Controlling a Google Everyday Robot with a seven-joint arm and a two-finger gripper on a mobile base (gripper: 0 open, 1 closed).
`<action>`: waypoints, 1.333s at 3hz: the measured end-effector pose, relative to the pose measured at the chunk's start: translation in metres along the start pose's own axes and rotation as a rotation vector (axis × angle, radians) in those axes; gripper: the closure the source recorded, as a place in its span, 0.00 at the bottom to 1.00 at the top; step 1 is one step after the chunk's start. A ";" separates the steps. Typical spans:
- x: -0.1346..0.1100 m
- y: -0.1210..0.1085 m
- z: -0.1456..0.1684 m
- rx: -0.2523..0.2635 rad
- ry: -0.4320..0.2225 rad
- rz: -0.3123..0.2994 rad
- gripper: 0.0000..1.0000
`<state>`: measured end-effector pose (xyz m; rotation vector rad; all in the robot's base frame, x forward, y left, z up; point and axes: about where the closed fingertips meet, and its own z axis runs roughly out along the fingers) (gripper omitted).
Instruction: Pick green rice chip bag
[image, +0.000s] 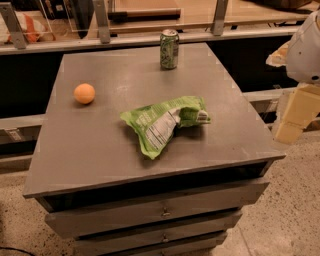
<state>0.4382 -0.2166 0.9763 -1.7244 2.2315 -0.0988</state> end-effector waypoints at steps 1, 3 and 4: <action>0.000 0.000 0.000 0.000 0.000 0.000 0.00; -0.031 0.006 0.024 -0.073 -0.195 -0.067 0.00; -0.060 0.012 0.046 -0.140 -0.352 -0.132 0.00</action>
Offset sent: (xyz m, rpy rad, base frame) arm 0.0082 0.0313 -0.0163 0.1830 0.0058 0.1042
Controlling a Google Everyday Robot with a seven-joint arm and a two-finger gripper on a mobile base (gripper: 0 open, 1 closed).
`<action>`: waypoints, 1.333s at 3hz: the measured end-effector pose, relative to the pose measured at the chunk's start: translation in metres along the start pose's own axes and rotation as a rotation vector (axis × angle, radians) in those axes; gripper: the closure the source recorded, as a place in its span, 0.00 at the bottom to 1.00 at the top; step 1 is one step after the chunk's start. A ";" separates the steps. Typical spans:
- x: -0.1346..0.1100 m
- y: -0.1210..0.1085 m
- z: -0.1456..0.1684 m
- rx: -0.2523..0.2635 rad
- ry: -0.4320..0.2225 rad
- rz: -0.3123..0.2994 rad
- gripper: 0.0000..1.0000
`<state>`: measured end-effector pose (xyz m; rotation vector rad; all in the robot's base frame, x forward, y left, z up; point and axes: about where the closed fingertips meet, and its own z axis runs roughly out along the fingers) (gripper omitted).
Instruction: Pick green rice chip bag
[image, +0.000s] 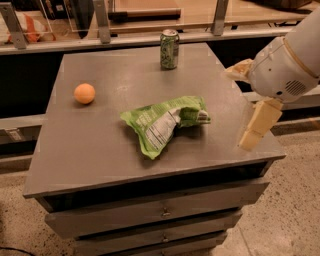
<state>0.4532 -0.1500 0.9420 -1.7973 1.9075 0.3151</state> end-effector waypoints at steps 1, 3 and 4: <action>-0.016 -0.005 0.027 -0.035 -0.107 -0.056 0.00; -0.043 -0.030 0.074 -0.054 -0.208 -0.125 0.00; -0.050 -0.043 0.095 -0.065 -0.224 -0.154 0.00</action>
Offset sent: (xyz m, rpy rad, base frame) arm 0.0469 0.0737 -0.0385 0.2183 -0.0521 0.2037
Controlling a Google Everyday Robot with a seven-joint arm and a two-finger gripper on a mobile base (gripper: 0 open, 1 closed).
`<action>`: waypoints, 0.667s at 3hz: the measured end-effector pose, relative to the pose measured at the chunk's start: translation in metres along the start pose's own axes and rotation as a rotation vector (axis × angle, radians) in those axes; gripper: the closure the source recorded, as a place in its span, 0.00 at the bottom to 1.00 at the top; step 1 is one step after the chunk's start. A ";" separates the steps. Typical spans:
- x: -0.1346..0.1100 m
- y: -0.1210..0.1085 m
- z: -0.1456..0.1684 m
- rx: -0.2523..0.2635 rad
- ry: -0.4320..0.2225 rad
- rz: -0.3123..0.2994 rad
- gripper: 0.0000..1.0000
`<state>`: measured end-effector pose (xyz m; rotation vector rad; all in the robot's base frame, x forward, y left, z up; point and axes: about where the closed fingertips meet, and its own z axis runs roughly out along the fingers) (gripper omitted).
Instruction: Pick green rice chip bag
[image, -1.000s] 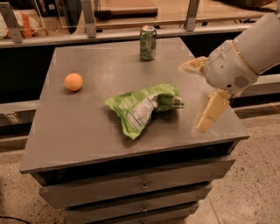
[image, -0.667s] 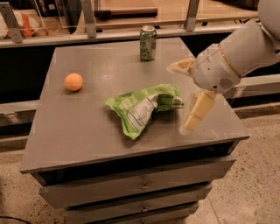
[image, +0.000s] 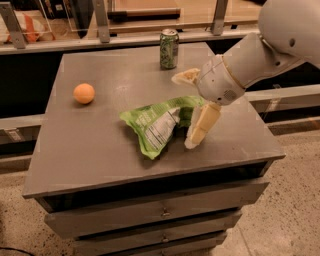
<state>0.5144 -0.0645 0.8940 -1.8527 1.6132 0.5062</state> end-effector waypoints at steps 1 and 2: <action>0.005 -0.013 0.018 -0.018 0.004 -0.017 0.00; 0.009 -0.019 0.033 -0.036 0.009 -0.024 0.00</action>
Offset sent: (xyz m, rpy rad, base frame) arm 0.0352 0.0227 -0.0386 -0.0279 0.0183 0.0518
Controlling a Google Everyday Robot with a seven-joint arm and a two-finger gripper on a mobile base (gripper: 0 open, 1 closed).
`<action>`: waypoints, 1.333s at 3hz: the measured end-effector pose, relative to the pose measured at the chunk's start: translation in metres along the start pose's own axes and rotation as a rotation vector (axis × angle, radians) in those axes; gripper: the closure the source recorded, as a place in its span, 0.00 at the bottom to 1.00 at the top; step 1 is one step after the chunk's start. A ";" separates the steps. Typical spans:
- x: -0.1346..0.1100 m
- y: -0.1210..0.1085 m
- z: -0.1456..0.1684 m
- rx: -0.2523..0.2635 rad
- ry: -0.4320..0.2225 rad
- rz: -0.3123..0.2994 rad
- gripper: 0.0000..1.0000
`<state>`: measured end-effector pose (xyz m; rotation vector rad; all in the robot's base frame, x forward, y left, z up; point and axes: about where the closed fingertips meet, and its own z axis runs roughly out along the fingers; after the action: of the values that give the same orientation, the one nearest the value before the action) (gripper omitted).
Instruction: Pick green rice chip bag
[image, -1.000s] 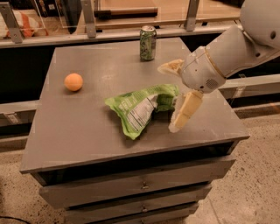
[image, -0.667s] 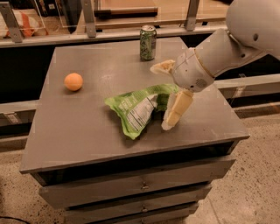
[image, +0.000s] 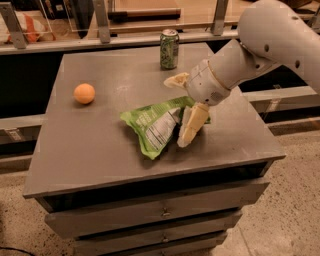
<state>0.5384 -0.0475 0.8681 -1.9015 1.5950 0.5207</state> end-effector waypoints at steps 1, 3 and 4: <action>0.000 0.001 0.010 -0.026 -0.009 -0.029 0.17; 0.003 0.010 0.017 -0.055 -0.012 -0.063 0.64; 0.000 0.012 0.013 -0.050 -0.037 -0.046 0.87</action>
Offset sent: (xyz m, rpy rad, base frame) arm -0.0071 0.0049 -0.0212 0.0009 0.0082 0.0940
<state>0.5272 -0.0405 0.8560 -1.9496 1.5241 0.5785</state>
